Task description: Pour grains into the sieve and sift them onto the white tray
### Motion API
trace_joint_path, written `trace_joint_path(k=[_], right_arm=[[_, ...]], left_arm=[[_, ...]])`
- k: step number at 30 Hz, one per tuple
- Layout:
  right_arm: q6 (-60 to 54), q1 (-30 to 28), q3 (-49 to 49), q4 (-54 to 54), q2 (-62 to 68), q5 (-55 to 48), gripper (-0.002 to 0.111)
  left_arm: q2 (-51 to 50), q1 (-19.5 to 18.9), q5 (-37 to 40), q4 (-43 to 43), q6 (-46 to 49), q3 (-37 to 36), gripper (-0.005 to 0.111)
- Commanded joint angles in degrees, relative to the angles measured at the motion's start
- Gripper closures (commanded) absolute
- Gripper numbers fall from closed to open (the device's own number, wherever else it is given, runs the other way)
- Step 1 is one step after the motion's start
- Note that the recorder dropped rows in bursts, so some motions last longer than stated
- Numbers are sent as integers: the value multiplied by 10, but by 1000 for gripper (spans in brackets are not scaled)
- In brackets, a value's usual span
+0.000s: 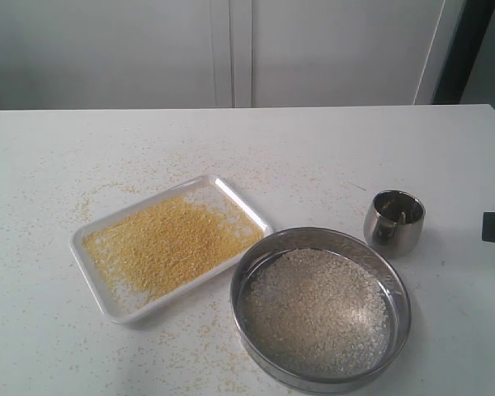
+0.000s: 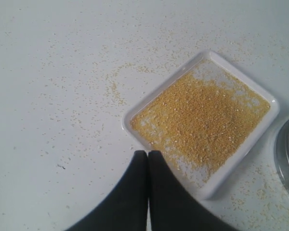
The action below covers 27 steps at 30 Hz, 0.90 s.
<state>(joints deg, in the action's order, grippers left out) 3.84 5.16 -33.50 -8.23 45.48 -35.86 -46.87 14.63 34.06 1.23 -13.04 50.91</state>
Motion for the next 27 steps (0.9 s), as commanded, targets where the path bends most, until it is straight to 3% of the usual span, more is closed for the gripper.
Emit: trace_joint_path(k=[1,12,27], right_arm=[[2,1,3,3,-3,1,108],[2,1,3,3,-3,1,108],[2,1,3,3,-3,1,108]], left_arm=[[21,-31,8,2,-3,-32,107],[131,-88,-72,-3,-32,-206,107],[313,-170,-109,-3,-35,-408,107]])
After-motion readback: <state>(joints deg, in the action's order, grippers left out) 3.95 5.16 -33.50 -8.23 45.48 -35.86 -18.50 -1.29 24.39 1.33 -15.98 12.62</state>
